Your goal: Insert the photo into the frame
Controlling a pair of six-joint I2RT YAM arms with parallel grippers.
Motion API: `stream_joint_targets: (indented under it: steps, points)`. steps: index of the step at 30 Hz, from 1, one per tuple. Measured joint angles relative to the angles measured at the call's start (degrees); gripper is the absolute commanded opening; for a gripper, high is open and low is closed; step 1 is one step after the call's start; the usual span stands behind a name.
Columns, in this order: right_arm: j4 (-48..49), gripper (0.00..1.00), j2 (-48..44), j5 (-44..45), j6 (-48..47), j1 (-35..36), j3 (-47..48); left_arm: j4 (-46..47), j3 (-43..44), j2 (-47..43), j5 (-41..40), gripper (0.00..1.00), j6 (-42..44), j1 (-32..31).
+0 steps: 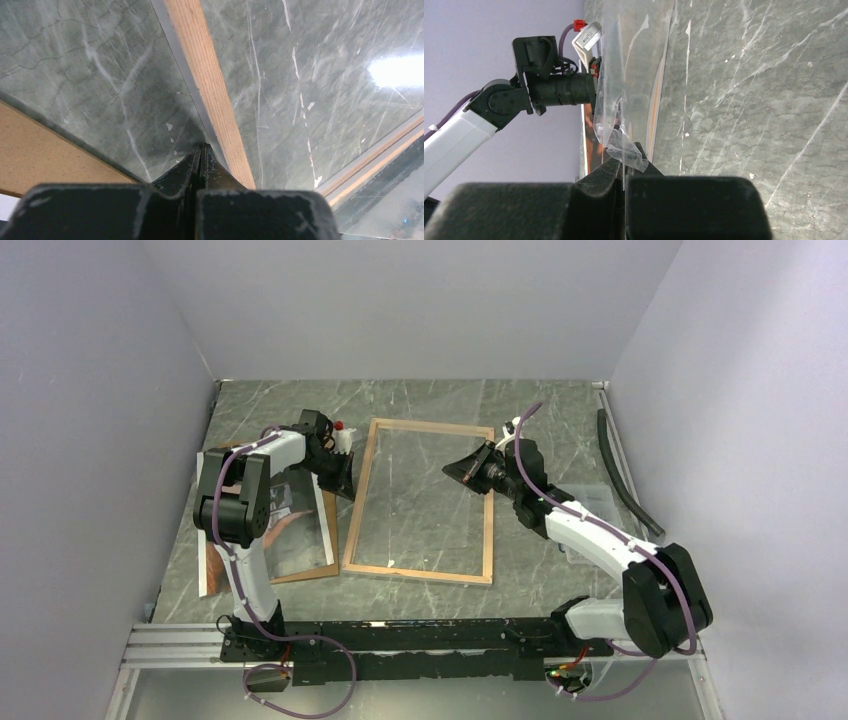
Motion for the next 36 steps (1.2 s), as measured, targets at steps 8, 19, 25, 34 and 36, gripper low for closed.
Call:
stream_joint_targets:
  steps: [8,19,25,34,36]
  points:
    - [0.0,0.0,-0.5,0.1,0.0,0.4,0.0,0.0,0.0,0.0,0.0,0.03,0.0,0.0]
    - [-3.6,0.0,-1.8,0.7,-2.3,0.4,0.6,0.1,-0.1,0.0,0.0,0.03,0.0,0.0]
    - [-5.4,0.0,-3.6,1.6,-3.9,0.5,1.4,0.2,-0.2,-0.1,0.0,0.03,0.0,0.0]
    - [-5.7,0.0,-3.6,1.5,-3.3,0.5,1.4,0.3,-0.2,-0.1,0.0,0.03,0.0,0.0]
    - [-5.5,0.0,-3.6,1.3,-3.0,0.5,1.4,0.3,-0.2,-0.1,0.0,0.03,0.0,0.0]
